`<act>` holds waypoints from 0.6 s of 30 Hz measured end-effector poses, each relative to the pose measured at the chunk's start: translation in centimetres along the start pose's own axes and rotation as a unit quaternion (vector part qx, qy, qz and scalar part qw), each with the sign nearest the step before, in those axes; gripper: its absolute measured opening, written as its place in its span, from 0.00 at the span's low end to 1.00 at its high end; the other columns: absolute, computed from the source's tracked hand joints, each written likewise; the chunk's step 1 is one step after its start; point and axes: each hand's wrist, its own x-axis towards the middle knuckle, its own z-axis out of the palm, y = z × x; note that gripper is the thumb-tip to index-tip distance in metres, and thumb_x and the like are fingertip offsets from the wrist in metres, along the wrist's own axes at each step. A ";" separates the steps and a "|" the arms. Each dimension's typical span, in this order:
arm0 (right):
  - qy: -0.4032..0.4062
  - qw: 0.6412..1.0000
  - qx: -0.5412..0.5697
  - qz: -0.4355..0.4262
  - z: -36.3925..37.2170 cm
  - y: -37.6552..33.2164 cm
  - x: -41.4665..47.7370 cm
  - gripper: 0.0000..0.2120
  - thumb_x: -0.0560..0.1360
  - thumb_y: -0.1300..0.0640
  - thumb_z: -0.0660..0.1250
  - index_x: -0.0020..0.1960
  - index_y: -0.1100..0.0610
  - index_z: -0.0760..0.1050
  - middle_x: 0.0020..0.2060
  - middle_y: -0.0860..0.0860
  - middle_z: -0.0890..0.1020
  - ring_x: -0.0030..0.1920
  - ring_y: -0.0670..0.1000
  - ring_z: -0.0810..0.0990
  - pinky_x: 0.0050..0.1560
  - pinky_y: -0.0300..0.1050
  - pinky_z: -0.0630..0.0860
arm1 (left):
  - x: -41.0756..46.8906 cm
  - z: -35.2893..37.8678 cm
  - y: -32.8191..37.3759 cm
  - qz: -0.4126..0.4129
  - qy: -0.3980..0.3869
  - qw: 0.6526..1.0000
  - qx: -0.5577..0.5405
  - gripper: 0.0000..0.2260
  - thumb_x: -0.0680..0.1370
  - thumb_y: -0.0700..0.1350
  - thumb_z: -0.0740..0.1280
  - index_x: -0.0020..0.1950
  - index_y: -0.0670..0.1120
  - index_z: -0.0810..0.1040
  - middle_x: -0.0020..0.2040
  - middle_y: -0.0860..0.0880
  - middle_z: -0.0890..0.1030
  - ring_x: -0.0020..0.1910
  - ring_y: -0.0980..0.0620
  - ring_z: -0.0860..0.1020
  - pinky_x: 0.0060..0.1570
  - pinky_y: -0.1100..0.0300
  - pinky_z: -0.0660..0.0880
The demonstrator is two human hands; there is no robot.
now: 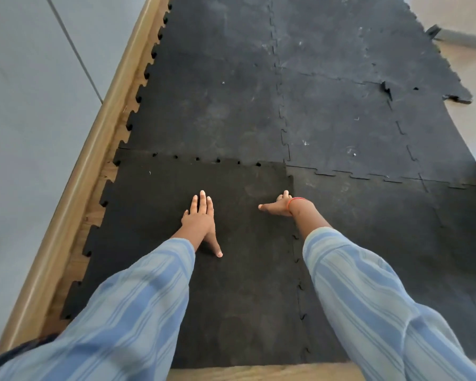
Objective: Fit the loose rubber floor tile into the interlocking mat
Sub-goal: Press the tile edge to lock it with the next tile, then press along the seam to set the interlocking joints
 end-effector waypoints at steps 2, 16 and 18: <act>-0.016 1.000 -0.019 -0.001 2.9 -0.6 -1.2 0.45 0.75 0.33 0.54 0.77 0.60 0.38 0.77 0.56 0.35 0.78 0.55 0.39 0.77 0.55 0.44 | -0.6 -0.8 -0.4 0.011 -0.026 1.000 -0.012 0.67 0.63 0.58 0.80 0.76 0.43 0.29 0.74 0.45 0.25 0.76 0.45 0.31 0.75 0.43 0.48; 0.128 0.989 -0.020 -0.066 2.4 0.6 0.8 0.59 0.66 0.25 0.60 0.76 0.60 0.32 0.76 0.53 0.33 0.77 0.52 0.34 0.76 0.56 0.40 | 1.8 -2.8 0.3 -0.017 0.011 1.000 -0.012 0.61 0.66 0.55 0.79 0.77 0.52 0.30 0.75 0.46 0.26 0.77 0.43 0.34 0.76 0.45 0.49; 0.119 0.990 -0.015 -0.070 2.2 1.0 0.9 0.64 0.62 0.25 0.63 0.75 0.60 0.31 0.76 0.54 0.33 0.77 0.53 0.34 0.77 0.56 0.40 | 1.7 -2.6 1.0 -0.036 0.006 0.999 -0.004 0.63 0.65 0.53 0.80 0.77 0.52 0.30 0.76 0.45 0.27 0.77 0.43 0.35 0.76 0.45 0.49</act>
